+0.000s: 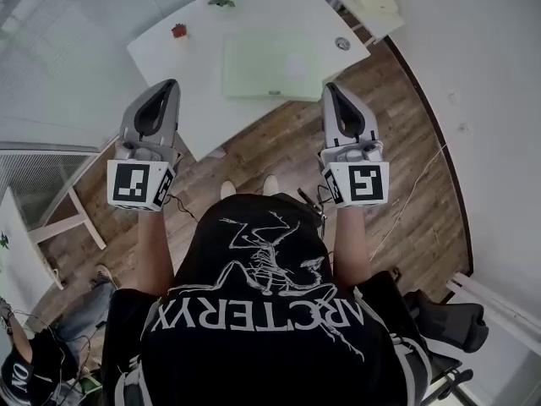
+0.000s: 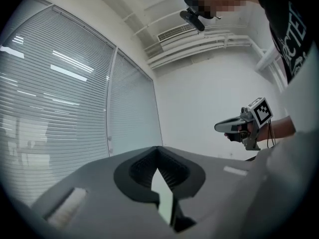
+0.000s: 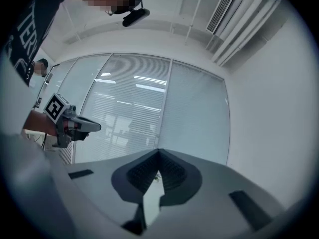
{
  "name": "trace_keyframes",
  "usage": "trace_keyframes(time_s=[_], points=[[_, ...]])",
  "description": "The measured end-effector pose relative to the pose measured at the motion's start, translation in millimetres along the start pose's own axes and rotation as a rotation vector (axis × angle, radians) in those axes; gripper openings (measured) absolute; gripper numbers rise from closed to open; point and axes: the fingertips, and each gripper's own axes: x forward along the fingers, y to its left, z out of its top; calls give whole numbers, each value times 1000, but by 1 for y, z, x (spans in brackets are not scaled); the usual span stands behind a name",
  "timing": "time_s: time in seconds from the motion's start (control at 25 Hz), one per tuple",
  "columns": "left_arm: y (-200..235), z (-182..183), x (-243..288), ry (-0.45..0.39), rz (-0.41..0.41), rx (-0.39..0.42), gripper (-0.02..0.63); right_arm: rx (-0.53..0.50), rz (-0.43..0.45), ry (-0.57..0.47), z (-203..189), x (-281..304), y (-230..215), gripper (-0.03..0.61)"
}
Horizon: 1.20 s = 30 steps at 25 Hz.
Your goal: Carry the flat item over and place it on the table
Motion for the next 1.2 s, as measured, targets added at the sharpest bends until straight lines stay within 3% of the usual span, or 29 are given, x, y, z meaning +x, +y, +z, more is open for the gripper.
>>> trace_keyframes(time_s=[0.44, 1.2], points=[[-8, 8, 3, -2, -10, 52, 5, -16, -8, 12, 1, 0, -6, 12], [-7, 1, -1, 16, 9, 30, 5, -25, -8, 18, 1, 1, -7, 12]])
